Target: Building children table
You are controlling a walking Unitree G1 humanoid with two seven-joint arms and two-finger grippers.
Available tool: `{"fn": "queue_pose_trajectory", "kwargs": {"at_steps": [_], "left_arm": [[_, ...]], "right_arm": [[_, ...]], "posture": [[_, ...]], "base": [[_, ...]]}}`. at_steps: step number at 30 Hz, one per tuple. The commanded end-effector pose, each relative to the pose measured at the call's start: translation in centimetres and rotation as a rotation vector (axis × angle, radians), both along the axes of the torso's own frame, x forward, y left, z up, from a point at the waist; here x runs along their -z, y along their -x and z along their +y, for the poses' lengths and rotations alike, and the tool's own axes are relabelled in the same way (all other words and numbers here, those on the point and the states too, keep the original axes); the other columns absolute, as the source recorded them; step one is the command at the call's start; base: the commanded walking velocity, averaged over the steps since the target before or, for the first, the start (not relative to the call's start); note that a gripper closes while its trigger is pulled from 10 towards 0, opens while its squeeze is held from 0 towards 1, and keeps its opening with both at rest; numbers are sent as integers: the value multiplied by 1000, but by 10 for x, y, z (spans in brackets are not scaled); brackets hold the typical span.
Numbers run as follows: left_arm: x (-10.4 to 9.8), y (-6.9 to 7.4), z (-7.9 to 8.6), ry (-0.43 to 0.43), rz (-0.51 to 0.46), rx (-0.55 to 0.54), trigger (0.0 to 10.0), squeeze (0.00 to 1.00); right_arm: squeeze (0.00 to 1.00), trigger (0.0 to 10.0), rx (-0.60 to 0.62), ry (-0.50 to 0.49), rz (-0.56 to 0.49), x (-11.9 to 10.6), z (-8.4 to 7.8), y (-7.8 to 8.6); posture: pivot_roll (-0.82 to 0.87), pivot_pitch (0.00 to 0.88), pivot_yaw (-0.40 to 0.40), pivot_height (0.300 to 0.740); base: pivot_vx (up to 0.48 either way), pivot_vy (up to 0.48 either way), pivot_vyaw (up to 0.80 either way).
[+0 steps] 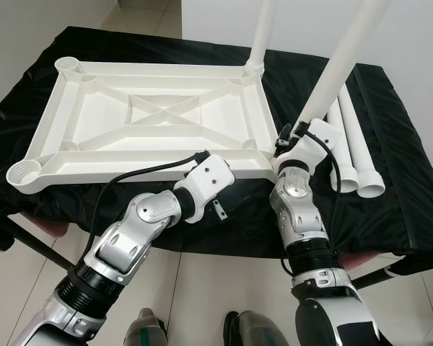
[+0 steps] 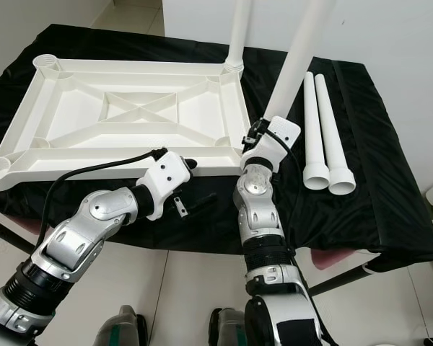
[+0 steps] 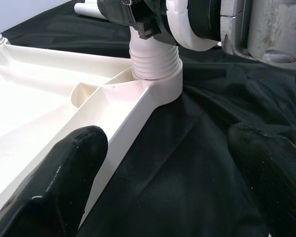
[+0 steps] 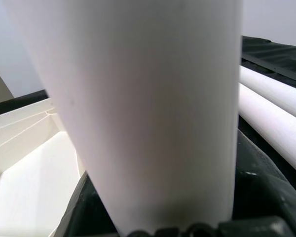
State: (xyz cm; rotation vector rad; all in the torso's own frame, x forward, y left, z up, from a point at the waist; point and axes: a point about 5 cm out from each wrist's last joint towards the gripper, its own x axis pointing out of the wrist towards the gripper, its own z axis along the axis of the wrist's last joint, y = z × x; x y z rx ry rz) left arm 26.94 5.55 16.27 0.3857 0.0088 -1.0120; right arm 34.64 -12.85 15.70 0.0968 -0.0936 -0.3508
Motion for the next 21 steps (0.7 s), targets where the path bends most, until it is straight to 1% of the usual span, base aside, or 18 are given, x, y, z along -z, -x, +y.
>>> {"fn": "queue_pose_trajectory", "kwargs": {"at_steps": [1, 3, 4, 5, 6, 11, 15, 19, 21], "left_arm": [[-3, 2, -1, -5, 6, 42, 10000, 0], [-3, 2, -1, -4, 6, 40, 10000, 0], [-2, 3, -1, -3, 7, 41, 10000, 0], [-2, 3, -2, -1, 8, 42, 10000, 0], [-2, 3, -3, 1, 10, 44, 10000, 0], [-2, 3, -4, 4, 11, 46, 10000, 0], [-2, 3, -4, 4, 11, 48, 10000, 0], [-1, 3, -5, 4, 10, 50, 10000, 0], [-1, 3, -5, 4, 9, 51, 10000, 0]], "right_arm": [[0, 10000, 28, -15, 116, 27, -8, 5], [0, 10000, 17, -6, 103, 26, -8, 5], [94, 10000, 5, 4, 84, 24, -9, 5], [827, 10000, -3, 9, 66, 23, -10, 5], [1000, 10000, -30, 8, 46, 21, -10, 5], [1000, 10000, -83, 16, 15, 17, -11, 4], [1000, 10000, -96, 48, 1, 17, -17, 3], [1000, 10000, -178, 32, -28, 12, -16, 1], [1000, 10000, -216, 48, -47, 8, -17, -1]], "posture": [[10, 50, -28, 740], [8, 51, -28, 740], [5, 52, -28, 740], [3, 51, -30, 740], [-1, 51, -31, 740], [-1, 51, -31, 740], [-5, 44, -32, 740], [-6, 41, -33, 740], [-10, 36, -33, 740]], "base": [[0, 0, 0], [0, 0, 0], [0, 0, 0], [0, 0, 0], [0, 0, 0], [0, 0, 0], [0, 0, 0], [0, 0, 0], [0, 0, 0]]}}
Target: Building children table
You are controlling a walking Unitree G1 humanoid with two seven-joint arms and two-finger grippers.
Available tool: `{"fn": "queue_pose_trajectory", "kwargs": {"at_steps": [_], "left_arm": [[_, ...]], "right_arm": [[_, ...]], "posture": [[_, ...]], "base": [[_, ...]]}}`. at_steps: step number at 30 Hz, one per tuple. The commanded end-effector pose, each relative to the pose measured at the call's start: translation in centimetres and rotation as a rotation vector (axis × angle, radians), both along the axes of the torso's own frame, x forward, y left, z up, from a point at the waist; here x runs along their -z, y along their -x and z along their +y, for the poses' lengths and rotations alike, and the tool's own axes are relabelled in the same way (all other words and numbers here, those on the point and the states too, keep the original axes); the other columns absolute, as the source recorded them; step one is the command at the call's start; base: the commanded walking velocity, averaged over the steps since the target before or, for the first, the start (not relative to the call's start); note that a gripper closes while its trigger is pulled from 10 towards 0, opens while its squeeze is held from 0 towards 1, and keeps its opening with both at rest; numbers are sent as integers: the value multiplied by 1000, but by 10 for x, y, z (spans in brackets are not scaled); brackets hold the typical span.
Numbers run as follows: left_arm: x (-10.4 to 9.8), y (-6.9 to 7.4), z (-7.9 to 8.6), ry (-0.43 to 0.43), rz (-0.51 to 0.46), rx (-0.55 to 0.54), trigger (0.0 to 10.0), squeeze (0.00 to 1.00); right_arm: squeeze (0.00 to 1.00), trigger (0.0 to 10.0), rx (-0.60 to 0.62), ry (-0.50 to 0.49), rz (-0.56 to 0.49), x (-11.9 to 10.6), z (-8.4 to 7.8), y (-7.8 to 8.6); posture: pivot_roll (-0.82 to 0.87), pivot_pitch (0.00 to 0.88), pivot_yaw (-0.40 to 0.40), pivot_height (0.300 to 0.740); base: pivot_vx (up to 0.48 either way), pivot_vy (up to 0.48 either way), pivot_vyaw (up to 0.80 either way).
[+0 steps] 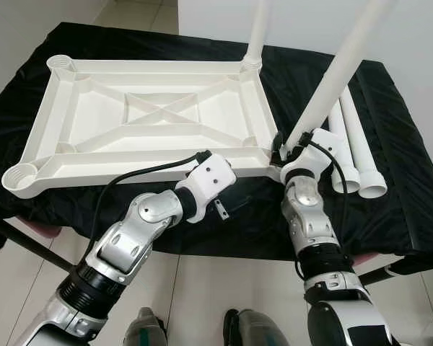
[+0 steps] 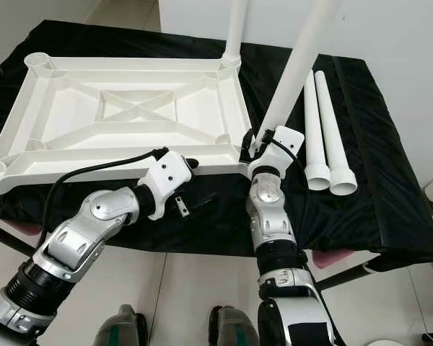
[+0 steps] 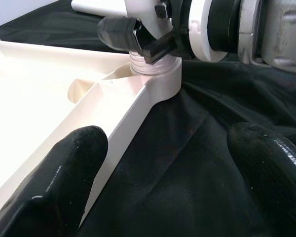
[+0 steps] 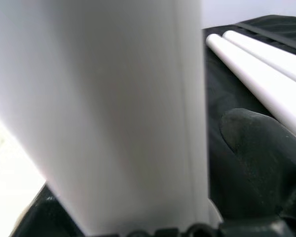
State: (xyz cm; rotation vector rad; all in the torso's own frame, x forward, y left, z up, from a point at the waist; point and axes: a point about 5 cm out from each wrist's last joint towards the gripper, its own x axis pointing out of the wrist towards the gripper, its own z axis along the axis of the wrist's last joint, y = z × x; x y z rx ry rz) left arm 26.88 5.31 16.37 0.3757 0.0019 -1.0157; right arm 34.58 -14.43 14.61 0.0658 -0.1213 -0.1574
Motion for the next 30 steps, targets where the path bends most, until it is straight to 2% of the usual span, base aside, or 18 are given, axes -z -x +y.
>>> {"fn": "queue_pose_trajectory", "kwargs": {"at_steps": [1, 6, 7, 8, 9, 10, 19, 26, 27, 30], "left_arm": [[0, 2, -3, -7, 9, 48, 10000, 0], [-1, 2, -4, -5, 8, 50, 10000, 0], [-1, 2, -4, -5, 7, 51, 10000, 0], [-1, 2, -4, -5, 7, 51, 10000, 0], [-1, 2, -4, -5, 6, 52, 10000, 0], [-1, 2, -5, -4, 6, 53, 10000, 0], [-1, 1, -5, -4, 4, 57, 10000, 0], [-2, 1, -4, -5, 4, 61, 10000, 0], [-2, 1, -4, -5, 4, 60, 10000, 0], [-3, 1, -4, -5, 4, 60, 10000, 0]], "right_arm": [[1000, 10000, -69, -5, -18, -4, 0, -2], [1000, 10000, -103, 19, -52, -7, -2, -2], [1000, 10000, -158, 14, -50, -6, -1, -2], [1000, 10000, -158, 14, -50, -6, -1, -2], [957, 10000, -199, 20, -55, -6, -1, -1], [0, 10000, -240, 25, -57, -6, -1, 0], [0, 10000, -368, 36, -70, -7, -7, 3], [0, 10000, -420, 68, -75, -8, -22, 3], [0, 10000, -438, 80, -69, -9, -32, 2], [0, 10000, -442, 84, -68, -10, -36, 2]], "posture": [[-10, 34, -33, 740], [-12, 34, -36, 740], [-14, 31, -37, 740], [-14, 31, -37, 740], [-16, 28, -38, 740], [-16, 28, -38, 740], [-20, 28, -34, 740], [-19, 35, -29, 740], [-18, 37, -27, 740], [-19, 37, -26, 740]], "base": [[0, 0, 0], [0, 0, 0], [0, 0, 0], [0, 0, 0], [0, 0, 0], [0, 0, 0], [0, 0, 0], [0, 0, 0], [0, 0, 0], [0, 0, 0]]}}
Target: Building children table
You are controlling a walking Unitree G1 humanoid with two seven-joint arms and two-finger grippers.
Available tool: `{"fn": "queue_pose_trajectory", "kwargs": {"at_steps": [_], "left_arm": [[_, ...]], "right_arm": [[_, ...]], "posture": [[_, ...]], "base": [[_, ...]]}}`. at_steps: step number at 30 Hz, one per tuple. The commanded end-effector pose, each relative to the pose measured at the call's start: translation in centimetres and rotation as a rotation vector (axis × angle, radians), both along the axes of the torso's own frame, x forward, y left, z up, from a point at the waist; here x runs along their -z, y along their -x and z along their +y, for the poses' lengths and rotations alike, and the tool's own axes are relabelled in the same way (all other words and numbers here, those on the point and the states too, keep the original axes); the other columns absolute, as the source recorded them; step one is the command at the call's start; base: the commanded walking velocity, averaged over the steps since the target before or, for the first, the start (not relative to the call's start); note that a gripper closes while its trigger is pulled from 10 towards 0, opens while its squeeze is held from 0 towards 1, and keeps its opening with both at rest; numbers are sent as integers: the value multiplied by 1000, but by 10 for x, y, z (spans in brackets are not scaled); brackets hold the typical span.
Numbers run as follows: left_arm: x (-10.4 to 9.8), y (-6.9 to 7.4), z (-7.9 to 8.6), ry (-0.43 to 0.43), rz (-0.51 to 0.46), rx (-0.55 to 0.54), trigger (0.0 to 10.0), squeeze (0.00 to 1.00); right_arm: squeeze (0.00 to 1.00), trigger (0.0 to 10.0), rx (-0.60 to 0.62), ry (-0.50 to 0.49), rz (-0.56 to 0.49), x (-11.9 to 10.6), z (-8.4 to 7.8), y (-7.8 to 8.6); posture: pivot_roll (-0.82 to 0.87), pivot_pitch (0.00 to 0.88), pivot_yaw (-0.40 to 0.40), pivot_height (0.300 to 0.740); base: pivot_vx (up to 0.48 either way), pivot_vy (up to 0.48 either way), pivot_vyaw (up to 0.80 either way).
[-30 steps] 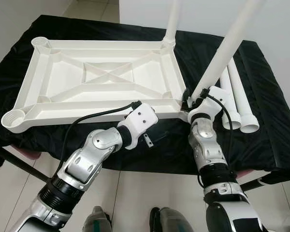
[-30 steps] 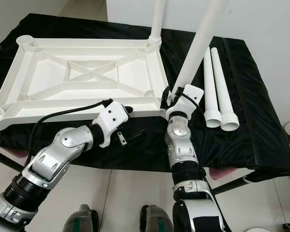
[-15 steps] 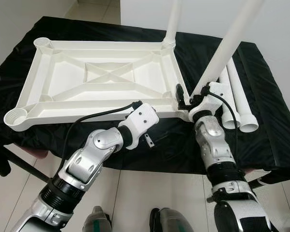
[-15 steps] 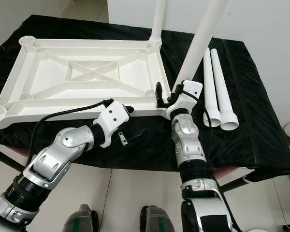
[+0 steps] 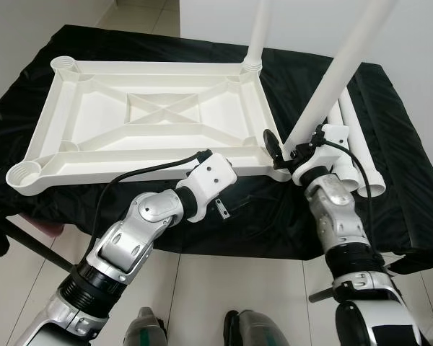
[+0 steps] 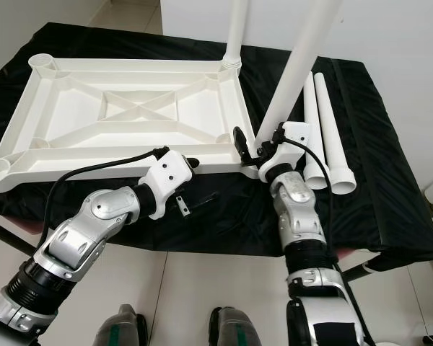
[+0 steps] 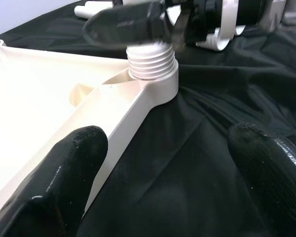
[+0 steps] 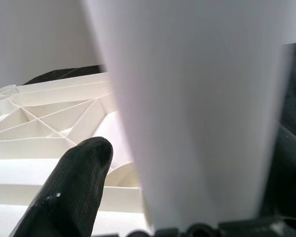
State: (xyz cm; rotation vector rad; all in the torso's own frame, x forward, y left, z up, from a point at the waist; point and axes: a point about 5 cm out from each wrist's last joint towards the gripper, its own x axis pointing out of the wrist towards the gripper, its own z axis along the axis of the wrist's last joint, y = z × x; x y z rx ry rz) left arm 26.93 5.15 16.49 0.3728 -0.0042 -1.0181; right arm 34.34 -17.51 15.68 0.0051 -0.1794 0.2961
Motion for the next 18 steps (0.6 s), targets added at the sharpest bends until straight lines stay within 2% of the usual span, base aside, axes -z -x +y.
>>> {"fn": "queue_pose_trajectory", "kwargs": {"at_steps": [1, 7, 8, 9, 10, 11, 12, 18], "left_arm": [[-1, 2, -2, -11, 8, 57, 10000, 0], [-2, 2, -2, -12, 9, 62, 10000, 0], [-2, 2, -2, -12, 8, 63, 10000, 0], [-2, 2, -2, -12, 8, 63, 10000, 0], [-2, 1, -2, -13, 7, 64, 10000, 0], [-2, 1, -2, -13, 7, 64, 10000, 0], [-2, 1, -2, -13, 6, 65, 10000, 0], [-3, 1, -1, -13, 4, 64, 10000, 0]], "right_arm": [[0, 10000, -1, 3, 1, 0, -8, -1], [0, 10000, -56, 30, -6, -4, -17, -2], [0, 5608, -74, 33, -6, -4, -19, -3], [0, 5608, -74, 33, -6, -4, -19, -3], [0, 784, -106, 39, -4, -5, -19, -3], [0, 784, -106, 39, -4, -5, -19, -3], [0, 0, -127, 43, -2, -5, -19, -3], [0, 0, -184, 35, 43, 2, -17, -2]], "posture": [[-19, 37, -24, 740], [-22, 36, -16, 740], [-23, 37, -15, 740], [-23, 37, -15, 740], [-22, 36, -14, 740], [-22, 36, -14, 740], [-22, 36, -14, 740], [-21, 36, -14, 740]], "base": [[0, 0, 0], [0, 0, 0], [0, 0, 0], [0, 0, 0], [0, 0, 0], [0, 0, 0], [0, 0, 0], [0, 0, 0]]}}
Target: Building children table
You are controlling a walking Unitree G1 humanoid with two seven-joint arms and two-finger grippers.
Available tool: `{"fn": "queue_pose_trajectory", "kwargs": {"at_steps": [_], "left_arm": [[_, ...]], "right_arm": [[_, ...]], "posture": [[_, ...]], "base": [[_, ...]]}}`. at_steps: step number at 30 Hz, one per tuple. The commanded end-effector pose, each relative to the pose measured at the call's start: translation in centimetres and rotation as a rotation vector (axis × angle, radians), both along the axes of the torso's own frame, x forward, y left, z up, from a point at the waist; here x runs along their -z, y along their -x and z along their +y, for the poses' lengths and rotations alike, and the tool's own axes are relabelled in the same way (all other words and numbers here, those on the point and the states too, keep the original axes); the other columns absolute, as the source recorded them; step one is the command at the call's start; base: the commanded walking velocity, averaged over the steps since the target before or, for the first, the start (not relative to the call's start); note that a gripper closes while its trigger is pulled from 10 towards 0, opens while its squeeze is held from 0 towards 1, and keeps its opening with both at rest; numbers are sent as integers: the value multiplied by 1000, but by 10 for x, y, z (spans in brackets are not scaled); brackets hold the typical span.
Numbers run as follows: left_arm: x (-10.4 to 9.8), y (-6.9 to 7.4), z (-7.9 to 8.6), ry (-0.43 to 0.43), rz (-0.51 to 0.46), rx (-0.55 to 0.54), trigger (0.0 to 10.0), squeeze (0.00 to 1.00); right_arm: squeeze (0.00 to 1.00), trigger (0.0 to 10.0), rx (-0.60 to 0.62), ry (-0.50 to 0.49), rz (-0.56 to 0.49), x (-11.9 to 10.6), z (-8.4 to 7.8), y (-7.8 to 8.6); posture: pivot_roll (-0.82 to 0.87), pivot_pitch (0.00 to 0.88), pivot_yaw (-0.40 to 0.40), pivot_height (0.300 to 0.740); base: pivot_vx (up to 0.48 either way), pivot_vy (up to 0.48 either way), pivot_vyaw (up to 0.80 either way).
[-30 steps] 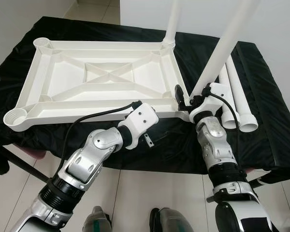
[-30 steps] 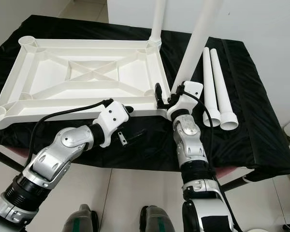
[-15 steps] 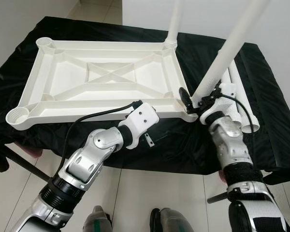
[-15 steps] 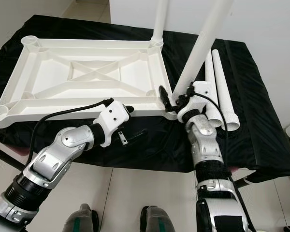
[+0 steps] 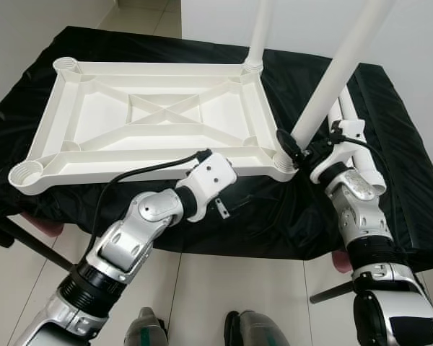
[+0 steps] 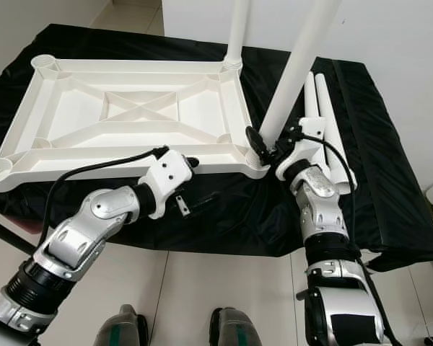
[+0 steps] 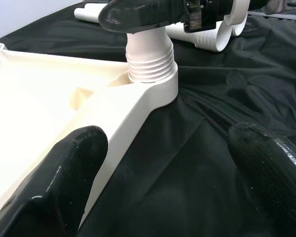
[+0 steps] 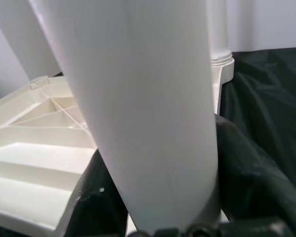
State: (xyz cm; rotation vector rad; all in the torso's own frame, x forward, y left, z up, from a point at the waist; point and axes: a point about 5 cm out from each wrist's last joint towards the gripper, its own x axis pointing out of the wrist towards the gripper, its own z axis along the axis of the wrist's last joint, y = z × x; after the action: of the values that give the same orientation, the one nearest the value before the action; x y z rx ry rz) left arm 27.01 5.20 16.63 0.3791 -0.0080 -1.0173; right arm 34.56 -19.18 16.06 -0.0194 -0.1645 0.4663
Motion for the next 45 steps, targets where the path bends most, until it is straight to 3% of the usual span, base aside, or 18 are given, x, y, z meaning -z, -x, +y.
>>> {"fn": "queue_pose_trajectory", "kwargs": {"at_steps": [1, 8, 9, 17, 25, 28, 33, 39, 42, 45], "left_arm": [[-2, 2, -2, -9, 10, 63, 10000, 0], [-2, 3, -2, -4, 12, 61, 10000, 0], [-2, 3, -2, 0, 14, 62, 10000, 0], [-2, 4, -3, 4, 16, 64, 10000, 0], [-2, 4, -4, 8, 17, 63, 10000, 0], [-1, 5, -5, 11, 22, 65, 10000, 0], [-1, 6, -5, 13, 24, 67, 10000, 0], [0, 6, -6, 13, 24, 71, 10000, 0], [0, 6, -7, 14, 23, 77, 10000, 0], [0, 7, -8, 15, 24, 81, 10000, 0]], "right_arm": [[0, 0, -23, -17, 50, 7, -1, 0], [0, 0, -18, -2, 68, 11, -3, -1], [0, 10000, 16, -6, 79, 12, -5, -2], [0, 10000, 121, -14, 83, 12, -2, -4], [0, 10000, 245, -46, 93, 13, 12, -1], [0, 10000, 352, -89, 111, 16, 21, 4], [0, 10000, 427, -111, 117, 17, 27, 7], [0, 10000, 562, -118, 110, 17, 27, 10], [0, 10000, 711, -140, 112, 16, 27, 13], [0, 10000, 752, -137, 110, 15, 28, 15]], "posture": [[-17, 37, -17, 740], [-17, 39, -19, 740], [-17, 41, -21, 740], [-18, 43, -26, 740], [-21, 44, -29, 740], [-21, 46, -35, 740], [-19, 44, -36, 740], [-20, 38, -38, 740], [-24, 30, -39, 740], [-24, 31, -38, 740]], "base": [[0, 0, 0], [0, 0, 0], [0, 0, 0], [0, 0, 0], [0, 0, 0], [0, 0, 0], [0, 0, 0], [0, 0, 0], [0, 0, 0], [0, 0, 0]]}}
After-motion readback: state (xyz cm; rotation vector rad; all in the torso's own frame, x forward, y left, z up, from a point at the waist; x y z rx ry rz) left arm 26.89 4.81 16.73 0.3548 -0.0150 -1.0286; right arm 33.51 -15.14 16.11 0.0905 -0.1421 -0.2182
